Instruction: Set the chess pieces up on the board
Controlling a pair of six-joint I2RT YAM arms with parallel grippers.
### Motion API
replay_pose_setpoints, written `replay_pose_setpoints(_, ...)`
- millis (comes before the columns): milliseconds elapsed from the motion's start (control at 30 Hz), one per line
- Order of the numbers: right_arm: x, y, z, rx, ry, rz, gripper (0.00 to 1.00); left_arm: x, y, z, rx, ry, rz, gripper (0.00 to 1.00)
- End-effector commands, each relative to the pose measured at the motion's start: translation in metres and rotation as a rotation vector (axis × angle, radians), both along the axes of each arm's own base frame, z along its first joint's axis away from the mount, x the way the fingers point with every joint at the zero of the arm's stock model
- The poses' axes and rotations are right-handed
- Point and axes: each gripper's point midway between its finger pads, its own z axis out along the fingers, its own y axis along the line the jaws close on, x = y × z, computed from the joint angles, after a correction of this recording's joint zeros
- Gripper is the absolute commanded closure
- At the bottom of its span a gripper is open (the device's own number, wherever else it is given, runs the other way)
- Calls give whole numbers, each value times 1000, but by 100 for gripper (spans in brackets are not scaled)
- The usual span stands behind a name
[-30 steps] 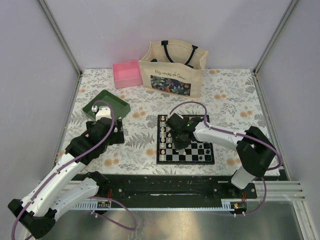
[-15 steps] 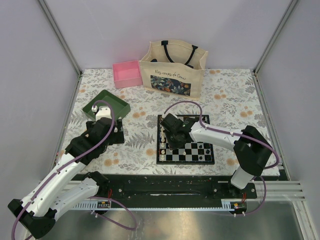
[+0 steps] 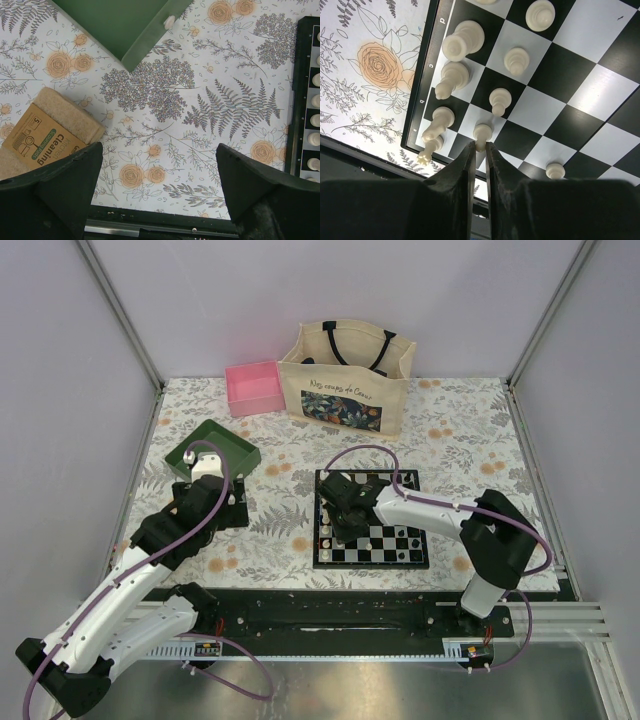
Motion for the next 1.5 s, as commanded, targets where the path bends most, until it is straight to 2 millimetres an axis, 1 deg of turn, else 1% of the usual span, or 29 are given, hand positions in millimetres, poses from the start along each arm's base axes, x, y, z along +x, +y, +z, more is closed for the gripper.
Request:
replay_pose_setpoints(0,6,19,14,56,-29,6,78,6,-1,15,-36,-55,15,1)
replay_pose_setpoints(267,8,17,23,60,-53,11,64,6,-2,15,-35,-56,13,1)
replay_pose_setpoints(367,9,11,28,42,-72,13,61,6,-2,15,-37,-56,14,1)
replay_pose_setpoints(467,14,0,38,21,-120,-2,59,6,-2,15,-36,-55,13,1)
replay_pose_setpoints(633,16,-27,46,-14,-171,-49,57,5,-1,15,-37,-57,14,1)
replay_pose_setpoints(733,13,-44,43,-23,-168,-81,56,5,-1,15,-37,-57,14,1)
replay_pose_setpoints(767,10,-52,39,-37,-156,-95,56,5,-2,15,-38,-57,13,1)
replay_pose_setpoints(900,-1,-66,29,-46,-112,-114,56,5,-1,16,-39,-59,16,1)
replay_pose_setpoints(1000,-9,-69,23,-36,-81,-117,56,5,-1,16,-40,-59,14,1)
replay_pose_setpoints(1100,-11,-71,17,-50,-68,-125,56,5,-2,15,-38,-56,15,1)
replay_pose_setpoints(1333,-5,-70,11,-63,-72,-126,57,5,-2,15,-38,-56,15,1)
replay_pose_setpoints(1467,-1,-68,9,-65,-70,-124,60,5,-1,15,-39,-58,15,1)
